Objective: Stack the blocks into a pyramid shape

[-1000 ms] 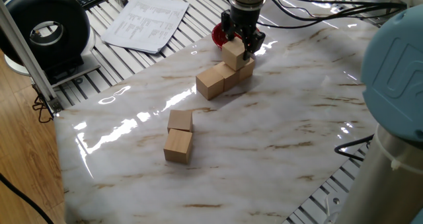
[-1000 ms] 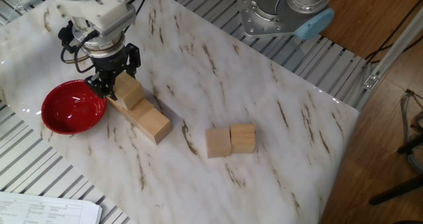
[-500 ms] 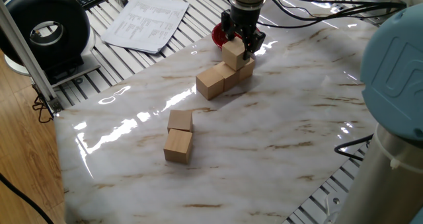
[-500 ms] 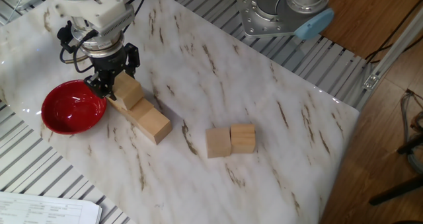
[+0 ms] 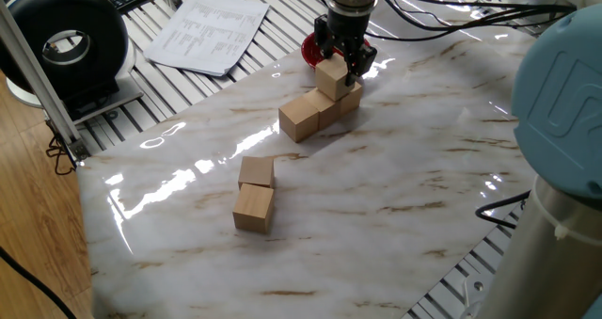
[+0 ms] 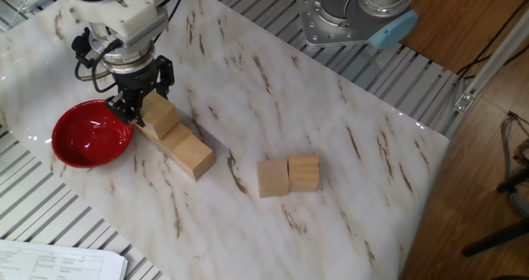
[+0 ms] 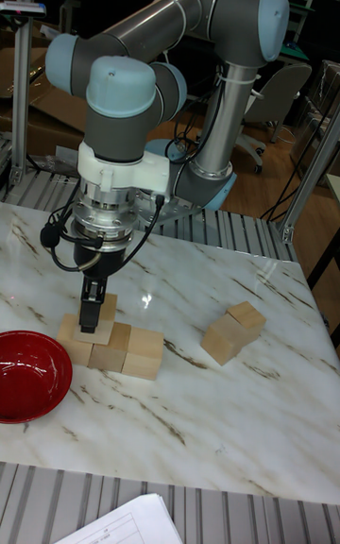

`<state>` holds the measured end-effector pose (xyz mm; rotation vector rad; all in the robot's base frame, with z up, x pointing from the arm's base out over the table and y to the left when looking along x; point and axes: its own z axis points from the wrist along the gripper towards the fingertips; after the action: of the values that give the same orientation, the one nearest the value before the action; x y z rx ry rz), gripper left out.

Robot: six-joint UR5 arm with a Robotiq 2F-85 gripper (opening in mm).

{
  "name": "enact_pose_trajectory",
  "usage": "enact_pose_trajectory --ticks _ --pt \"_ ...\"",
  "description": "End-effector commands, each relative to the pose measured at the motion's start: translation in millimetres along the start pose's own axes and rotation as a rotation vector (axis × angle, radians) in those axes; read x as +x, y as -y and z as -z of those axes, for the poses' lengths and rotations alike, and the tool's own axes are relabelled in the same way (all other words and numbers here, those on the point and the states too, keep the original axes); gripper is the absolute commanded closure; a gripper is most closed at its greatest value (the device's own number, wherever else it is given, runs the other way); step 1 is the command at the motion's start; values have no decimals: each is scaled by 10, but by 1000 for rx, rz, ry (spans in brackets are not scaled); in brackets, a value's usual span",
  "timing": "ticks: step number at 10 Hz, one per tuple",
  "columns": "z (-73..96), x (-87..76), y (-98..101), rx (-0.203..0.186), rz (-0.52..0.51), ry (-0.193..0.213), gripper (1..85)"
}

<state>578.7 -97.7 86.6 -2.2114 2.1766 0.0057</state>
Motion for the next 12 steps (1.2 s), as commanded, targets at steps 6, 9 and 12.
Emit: enact_pose_trajectory --ticks 6,9,12 --pt "-15 12 61 22 -6 0 847" --pt "-13 -108 -55 -23 -61 43 823" --pt "-16 -92 -41 -17 -53 36 827"
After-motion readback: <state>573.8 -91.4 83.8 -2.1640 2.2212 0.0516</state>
